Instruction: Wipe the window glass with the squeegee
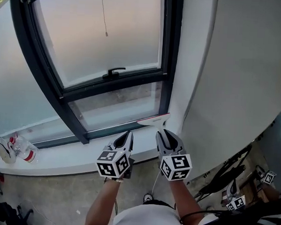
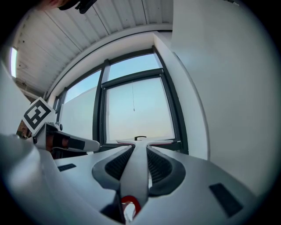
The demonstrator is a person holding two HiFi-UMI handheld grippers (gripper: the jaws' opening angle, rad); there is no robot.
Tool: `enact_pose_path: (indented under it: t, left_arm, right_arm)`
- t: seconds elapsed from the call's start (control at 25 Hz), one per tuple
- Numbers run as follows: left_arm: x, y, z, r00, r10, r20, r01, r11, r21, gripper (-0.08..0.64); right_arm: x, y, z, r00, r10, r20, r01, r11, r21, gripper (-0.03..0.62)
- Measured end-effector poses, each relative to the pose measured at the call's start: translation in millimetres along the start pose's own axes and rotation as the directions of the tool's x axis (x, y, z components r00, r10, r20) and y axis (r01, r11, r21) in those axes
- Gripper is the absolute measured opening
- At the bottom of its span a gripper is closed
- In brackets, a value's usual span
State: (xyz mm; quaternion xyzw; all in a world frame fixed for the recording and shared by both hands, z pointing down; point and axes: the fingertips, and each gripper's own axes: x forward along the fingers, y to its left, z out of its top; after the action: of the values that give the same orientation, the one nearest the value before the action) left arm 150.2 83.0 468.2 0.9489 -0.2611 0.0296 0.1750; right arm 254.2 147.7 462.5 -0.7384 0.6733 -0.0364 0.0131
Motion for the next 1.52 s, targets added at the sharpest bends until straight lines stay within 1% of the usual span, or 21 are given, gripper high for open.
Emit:
enact_pose_path:
  t: [0.12,0.2,0.32,0.48,0.64,0.72,0.8,0.88,1.0,1.12,1.32,1.44,1.52]
  left_arm:
    - [31.0,3.8,15.9,1.0,-0.003,-0.009,0.003,1.0,-0.005,0.0]
    - [48.6,3.7,25.0,1.0,-0.002,0.009,0.003,1.0,-0.009,0.0]
    - [68.7,5.7,32.7,1.0,0.01,0.013,-0.01,1.0,0.01,0.0]
    - [86.6,16.6,42.9,1.0,0.003,0.003,-0.003,1.0,0.01,0.0]
    - [107.0,33.2,59.3,1.0,0.0,0.015,0.0,1.0,0.025,0.0]
    - [121.5,43.0,69.8,1.0,-0.005,0.007,0.004,0.999,0.048,0.0]
    - [134.5,54.8,87.0,1.0,-0.015,0.019,0.014,0.997,0.071,0.0]
    - [146.1,67.4,106.6,0.998,-0.036,0.047,0.033,0.997,0.076,0.0]
    - [159.9,88.8,127.2,0.995,-0.077,0.056,0.073,0.994,0.079,0.0]
    - [180.4,101.0,151.0,0.989,-0.14,0.056,0.135,0.987,0.089,0.0]
    - [209.5,117.9,192.8,0.971,-0.234,0.053,0.226,0.966,0.124,0.0]
    - [219.4,122.7,214.4,0.955,-0.293,0.047,0.282,0.945,0.169,0.0]
    - [225.1,124.3,229.2,0.945,-0.323,0.057,0.307,0.932,0.19,0.0]
  right_arm:
    - [23.9,-19.0,12.6,1.0,0.003,0.02,-0.003,1.0,0.002,0.087]
    - [37.0,-29.6,18.7,0.999,0.009,0.035,-0.009,1.0,0.006,0.087]
    - [54.7,-41.2,25.6,0.998,0.022,0.052,-0.022,1.0,0.009,0.087]
    - [78.7,-48.8,31.6,0.998,0.024,0.061,-0.026,0.999,0.03,0.087]
    - [108.4,-57.5,35.0,0.998,0.006,0.067,-0.007,1.0,0.019,0.087]
    - [124.0,-60.3,41.4,0.997,-0.006,0.08,0.005,1.0,0.005,0.087]
    - [141.2,-61.4,52.9,0.994,-0.019,0.109,0.021,1.0,-0.012,0.087]
    - [162.2,-62.0,65.7,0.99,-0.026,0.138,0.031,0.999,-0.032,0.087]
    - [193.4,-55.9,77.8,0.985,-0.04,0.167,0.047,0.998,-0.041,0.087]
    - [218.0,-55.6,93.6,0.975,-0.086,0.203,0.098,0.994,-0.049,0.087]
    - [258.9,-51.3,118.0,0.956,-0.15,0.252,0.172,0.983,-0.069,0.087]
    - [278.3,-45.4,133.3,0.945,-0.173,0.277,0.202,0.976,-0.081,0.087]
    - [287.3,-43.3,144.4,0.937,-0.18,0.298,0.214,0.973,-0.084,0.087]
